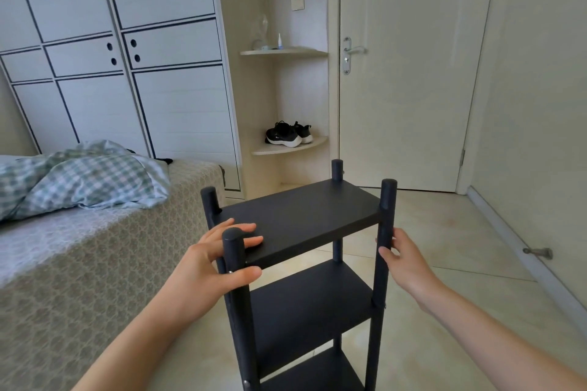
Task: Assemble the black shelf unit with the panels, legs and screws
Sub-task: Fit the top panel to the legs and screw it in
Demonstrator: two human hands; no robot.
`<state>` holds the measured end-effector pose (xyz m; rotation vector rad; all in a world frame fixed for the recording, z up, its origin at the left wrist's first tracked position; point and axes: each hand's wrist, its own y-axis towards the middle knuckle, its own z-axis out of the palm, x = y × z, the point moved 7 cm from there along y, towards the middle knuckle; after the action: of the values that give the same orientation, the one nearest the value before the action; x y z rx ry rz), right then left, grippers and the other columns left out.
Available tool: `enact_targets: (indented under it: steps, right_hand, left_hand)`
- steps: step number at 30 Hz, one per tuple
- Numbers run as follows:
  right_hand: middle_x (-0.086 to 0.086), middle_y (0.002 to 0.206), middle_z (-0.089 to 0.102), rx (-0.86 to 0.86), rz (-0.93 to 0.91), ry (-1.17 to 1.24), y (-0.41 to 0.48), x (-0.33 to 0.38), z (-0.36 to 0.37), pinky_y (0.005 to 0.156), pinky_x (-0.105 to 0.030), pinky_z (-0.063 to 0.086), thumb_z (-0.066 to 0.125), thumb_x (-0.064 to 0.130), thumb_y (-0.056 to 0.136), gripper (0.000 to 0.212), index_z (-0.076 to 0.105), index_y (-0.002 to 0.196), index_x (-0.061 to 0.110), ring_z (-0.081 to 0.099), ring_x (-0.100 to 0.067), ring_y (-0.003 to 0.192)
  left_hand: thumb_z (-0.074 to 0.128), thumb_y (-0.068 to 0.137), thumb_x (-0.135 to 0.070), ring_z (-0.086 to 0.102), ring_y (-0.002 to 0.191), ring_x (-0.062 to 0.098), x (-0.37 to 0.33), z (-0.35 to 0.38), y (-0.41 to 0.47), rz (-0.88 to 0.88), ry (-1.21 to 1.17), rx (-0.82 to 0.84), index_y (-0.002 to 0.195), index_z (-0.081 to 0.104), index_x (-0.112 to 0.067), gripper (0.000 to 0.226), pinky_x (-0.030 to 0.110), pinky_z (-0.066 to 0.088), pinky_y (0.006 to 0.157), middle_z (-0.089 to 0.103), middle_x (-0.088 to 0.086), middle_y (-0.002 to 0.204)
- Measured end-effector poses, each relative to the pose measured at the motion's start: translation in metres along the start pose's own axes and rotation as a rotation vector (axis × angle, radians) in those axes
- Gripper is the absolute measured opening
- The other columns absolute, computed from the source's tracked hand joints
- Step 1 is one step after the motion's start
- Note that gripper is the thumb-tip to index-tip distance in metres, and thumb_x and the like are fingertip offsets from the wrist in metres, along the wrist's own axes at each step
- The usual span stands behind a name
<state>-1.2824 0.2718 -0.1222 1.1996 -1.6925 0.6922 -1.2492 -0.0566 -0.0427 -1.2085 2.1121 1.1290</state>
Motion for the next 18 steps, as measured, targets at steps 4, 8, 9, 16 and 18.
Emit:
enact_targets:
  steps: [4,8,9,16,18]
  right_hand:
    - [-0.002,0.121,0.061,-0.031,-0.014,-0.004,0.002,-0.004,0.001,0.094,-0.035,0.043,0.046,0.012,0.101,0.022,0.045,0.123,0.017,0.054,-0.023,0.120]
    - [-0.004,0.116,0.063,-0.053,-0.038,-0.005,0.001,-0.006,-0.004,0.087,-0.031,0.042,0.046,0.012,0.102,0.021,0.045,0.122,0.017,0.056,-0.021,0.111]
    - [-0.005,0.116,0.063,-0.056,-0.037,-0.005,0.000,-0.007,-0.005,0.087,-0.032,0.042,0.046,0.012,0.102,0.021,0.045,0.122,0.017,0.055,-0.020,0.108]
    - [-0.005,0.118,0.060,-0.075,-0.044,-0.033,-0.004,-0.010,-0.015,0.089,-0.034,0.045,0.048,0.013,0.101,0.021,0.046,0.121,0.016,0.056,-0.023,0.111]
    - [-0.005,0.118,0.059,-0.075,-0.056,-0.043,-0.006,-0.008,-0.017,0.086,-0.032,0.042,0.049,0.013,0.101,0.023,0.045,0.123,0.014,0.054,-0.021,0.106]
  left_hand:
    - [0.078,0.069,-0.039,0.023,0.137,-0.022,0.002,0.000,0.005,-0.021,-0.018,0.036,0.109,0.071,-0.052,0.043,0.021,0.020,0.112,0.050,-0.043,0.131]
    - [0.075,0.073,-0.038,0.019,0.137,-0.023,0.007,0.003,0.010,-0.055,-0.060,0.019,0.114,0.070,-0.037,0.042,0.023,0.019,0.115,0.053,-0.042,0.129]
    - [0.075,0.073,-0.038,0.017,0.137,-0.023,0.008,0.004,0.011,-0.060,-0.068,0.016,0.115,0.070,-0.035,0.043,0.022,0.018,0.115,0.053,-0.042,0.128]
    - [0.077,0.084,-0.016,0.026,0.139,-0.013,0.013,0.009,0.021,-0.094,-0.053,-0.019,0.117,0.067,-0.030,0.037,0.020,0.021,0.112,0.053,-0.031,0.133]
    - [0.078,0.084,-0.014,0.039,0.127,-0.018,0.014,0.007,0.023,-0.119,-0.025,-0.087,0.119,0.064,-0.031,0.041,0.017,0.028,0.108,0.056,-0.027,0.129]
